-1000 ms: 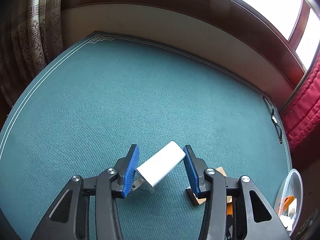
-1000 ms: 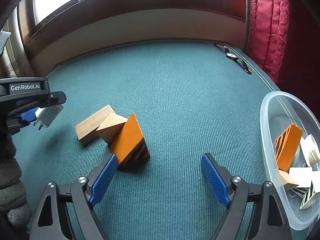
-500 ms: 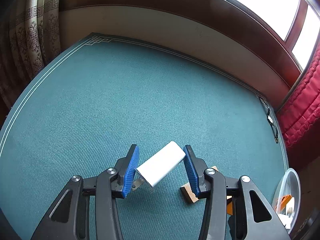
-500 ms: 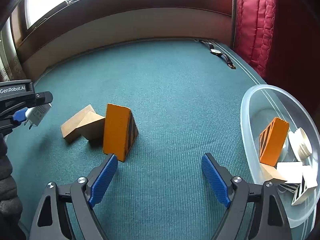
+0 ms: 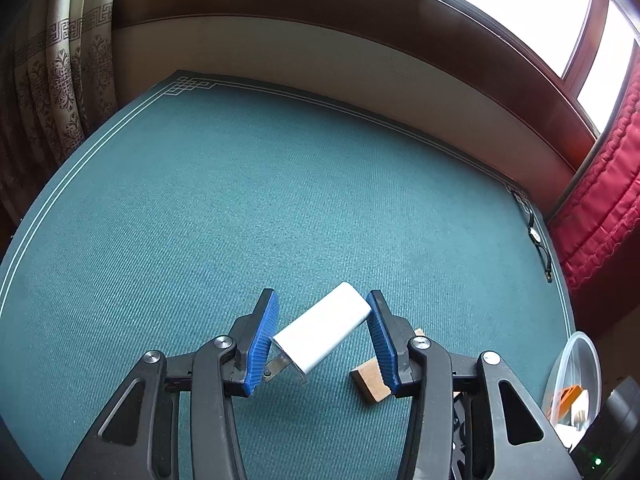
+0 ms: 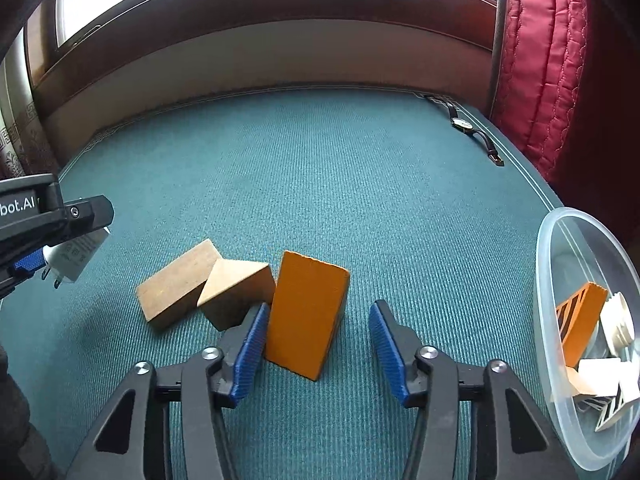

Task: Organize rigid objects
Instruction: 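Grasp the orange-and-black striped triangle with the right gripper while the left gripper holds the charger, then carry the orange striped triangle into the clear bowl and open the right gripper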

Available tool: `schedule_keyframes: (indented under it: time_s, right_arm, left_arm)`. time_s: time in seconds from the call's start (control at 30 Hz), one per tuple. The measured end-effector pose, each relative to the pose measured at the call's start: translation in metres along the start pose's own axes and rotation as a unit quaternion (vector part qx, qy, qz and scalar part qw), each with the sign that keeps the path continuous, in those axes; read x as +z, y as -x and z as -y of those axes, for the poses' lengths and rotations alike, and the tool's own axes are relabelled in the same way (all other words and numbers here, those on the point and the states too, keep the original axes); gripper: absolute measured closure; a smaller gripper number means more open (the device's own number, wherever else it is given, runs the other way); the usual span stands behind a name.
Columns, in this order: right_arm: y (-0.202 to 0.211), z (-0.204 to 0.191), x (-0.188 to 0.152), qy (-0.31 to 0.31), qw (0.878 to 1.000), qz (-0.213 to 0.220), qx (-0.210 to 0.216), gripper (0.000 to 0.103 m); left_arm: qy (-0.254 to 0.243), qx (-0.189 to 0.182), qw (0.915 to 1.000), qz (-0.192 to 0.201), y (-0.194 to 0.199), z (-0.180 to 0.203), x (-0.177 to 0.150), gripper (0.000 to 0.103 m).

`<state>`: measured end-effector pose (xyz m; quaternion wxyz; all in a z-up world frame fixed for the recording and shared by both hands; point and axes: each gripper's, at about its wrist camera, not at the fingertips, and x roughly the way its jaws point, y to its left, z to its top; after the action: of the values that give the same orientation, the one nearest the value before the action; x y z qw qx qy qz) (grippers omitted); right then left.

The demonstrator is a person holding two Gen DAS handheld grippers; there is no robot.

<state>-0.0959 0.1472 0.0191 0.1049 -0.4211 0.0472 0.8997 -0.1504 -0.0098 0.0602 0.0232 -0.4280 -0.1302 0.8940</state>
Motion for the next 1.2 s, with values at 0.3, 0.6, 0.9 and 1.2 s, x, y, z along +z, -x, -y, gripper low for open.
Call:
schedule_keyframes:
  time_s: [0.3, 0.6, 0.9, 1.2]
  right_arm:
    - [0.008, 0.0, -0.007, -0.002, 1.0, -0.002, 0.008, 0.068]
    - [0.025, 0.009, -0.014, -0.017, 1.0, 0.003, 0.019, 0.069]
    - [0.05, 0.027, -0.021, -0.038, 0.999, 0.018, 0.026, 0.069]
    - [0.077, 0.054, -0.024, -0.062, 0.997, 0.039, 0.021, 0.069]
  left_arm:
    - [-0.008, -0.008, 0.9999, 0.002, 0.003, 0.004, -0.001, 0.056]
    - [-0.023, -0.027, 0.9994, 0.002, 0.009, 0.02, -0.008, 0.056]
    - [-0.036, -0.038, 0.9986, 0.008, 0.017, 0.032, -0.013, 0.056]
    - [-0.063, -0.053, 0.9964, 0.017, 0.028, 0.052, -0.022, 0.056]
